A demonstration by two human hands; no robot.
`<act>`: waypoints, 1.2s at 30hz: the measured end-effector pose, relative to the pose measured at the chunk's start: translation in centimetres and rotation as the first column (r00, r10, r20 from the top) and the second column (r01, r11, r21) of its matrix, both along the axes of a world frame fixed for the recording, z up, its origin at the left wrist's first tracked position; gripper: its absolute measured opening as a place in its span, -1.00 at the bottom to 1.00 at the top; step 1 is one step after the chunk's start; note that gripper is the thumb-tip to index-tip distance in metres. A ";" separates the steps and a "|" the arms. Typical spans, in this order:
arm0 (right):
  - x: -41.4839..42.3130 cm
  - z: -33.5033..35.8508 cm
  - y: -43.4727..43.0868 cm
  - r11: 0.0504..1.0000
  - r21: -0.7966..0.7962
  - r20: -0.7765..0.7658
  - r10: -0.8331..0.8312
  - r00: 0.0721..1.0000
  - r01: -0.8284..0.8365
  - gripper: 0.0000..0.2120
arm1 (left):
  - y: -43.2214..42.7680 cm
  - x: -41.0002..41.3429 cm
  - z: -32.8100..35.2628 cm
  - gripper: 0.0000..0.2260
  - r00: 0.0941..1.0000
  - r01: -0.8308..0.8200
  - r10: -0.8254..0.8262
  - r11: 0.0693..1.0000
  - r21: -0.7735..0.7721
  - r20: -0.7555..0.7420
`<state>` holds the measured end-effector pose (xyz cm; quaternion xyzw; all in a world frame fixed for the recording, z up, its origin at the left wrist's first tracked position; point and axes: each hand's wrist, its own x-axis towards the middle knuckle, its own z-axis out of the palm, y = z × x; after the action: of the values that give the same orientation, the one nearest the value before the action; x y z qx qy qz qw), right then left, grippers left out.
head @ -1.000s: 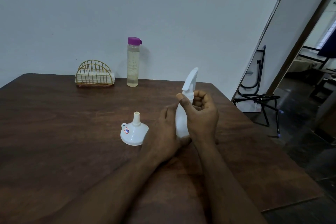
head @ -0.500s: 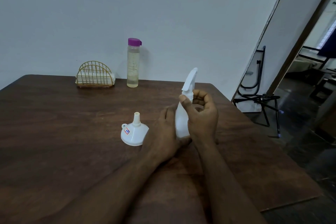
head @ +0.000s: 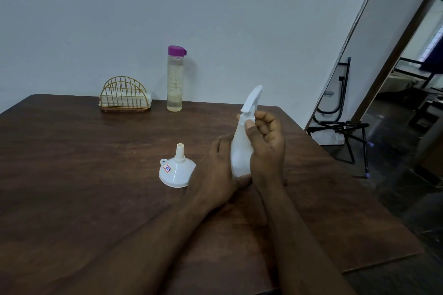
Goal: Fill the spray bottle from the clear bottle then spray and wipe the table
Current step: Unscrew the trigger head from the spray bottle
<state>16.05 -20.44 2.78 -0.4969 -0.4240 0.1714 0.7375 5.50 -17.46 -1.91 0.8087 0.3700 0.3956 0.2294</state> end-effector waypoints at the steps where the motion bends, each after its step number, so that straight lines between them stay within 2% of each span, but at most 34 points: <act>1: 0.0 0.0 0.0 1.000 0.005 -0.020 0.027 0.999 -0.027 -0.70 | 0.0 0.0 0.0 -0.08 1.000 -0.001 0.001 1.000 0.007 0.006; 7: -0.4 0.2 0.0 0.988 -0.032 0.124 -0.149 0.981 0.154 -0.48 | 0.0 -0.4 0.4 -0.02 0.999 0.000 0.001 1.000 0.016 -0.034; 9: -0.1 0.2 0.1 0.990 -0.007 0.106 -0.142 0.984 0.143 -0.52 | -0.1 -0.4 0.5 -0.02 0.999 0.006 -0.006 1.000 0.016 -0.043; 13: -0.1 0.1 0.0 0.999 0.019 0.044 0.038 0.998 -0.039 -0.63 | -0.2 -0.3 0.5 -0.10 1.000 0.009 -0.009 1.000 0.003 -0.011; 17: -0.3 0.2 0.0 0.998 -0.018 0.067 -0.058 0.996 0.059 -0.54 | -0.1 -0.2 0.4 -0.06 1.000 0.004 -0.004 1.000 -0.001 -0.017; 20: -0.1 0.0 0.2 0.991 -0.019 0.093 -0.127 0.987 0.129 -0.58 | -0.1 -0.5 0.5 -0.02 0.999 0.006 -0.005 1.000 0.016 -0.036; 23: 0.0 0.1 0.1 0.998 0.059 0.005 -0.019 1.000 0.018 -0.68 | -0.1 -0.4 0.5 -0.07 1.000 0.009 -0.009 1.000 0.000 -0.006; 25: 0.0 0.2 0.0 0.994 0.088 -0.066 0.064 0.996 -0.058 -0.67 | -0.2 -0.3 0.5 -0.09 1.000 0.012 -0.012 1.000 0.007 -0.006; 31: -0.2 0.4 0.1 0.999 -0.002 0.042 -0.051 0.998 0.052 -0.63 | -0.2 -0.4 0.5 -0.06 1.000 -0.008 0.009 0.999 0.049 -0.021; 33: 0.0 0.5 0.1 0.999 0.019 -0.007 -0.050 0.999 0.050 -0.66 | -0.2 -0.6 0.5 -0.07 1.000 0.004 -0.002 0.998 0.061 -0.025; 36: -0.1 1.2 0.0 0.989 0.136 -0.217 0.084 0.973 -0.056 -0.73 | -0.2 -0.7 0.5 -0.09 1.000 0.020 -0.020 0.998 0.058 -0.001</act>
<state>15.98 -20.42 3.96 -0.4107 -0.3664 0.2240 0.8043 4.83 -17.70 -1.38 0.8187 0.3505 0.4037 0.2097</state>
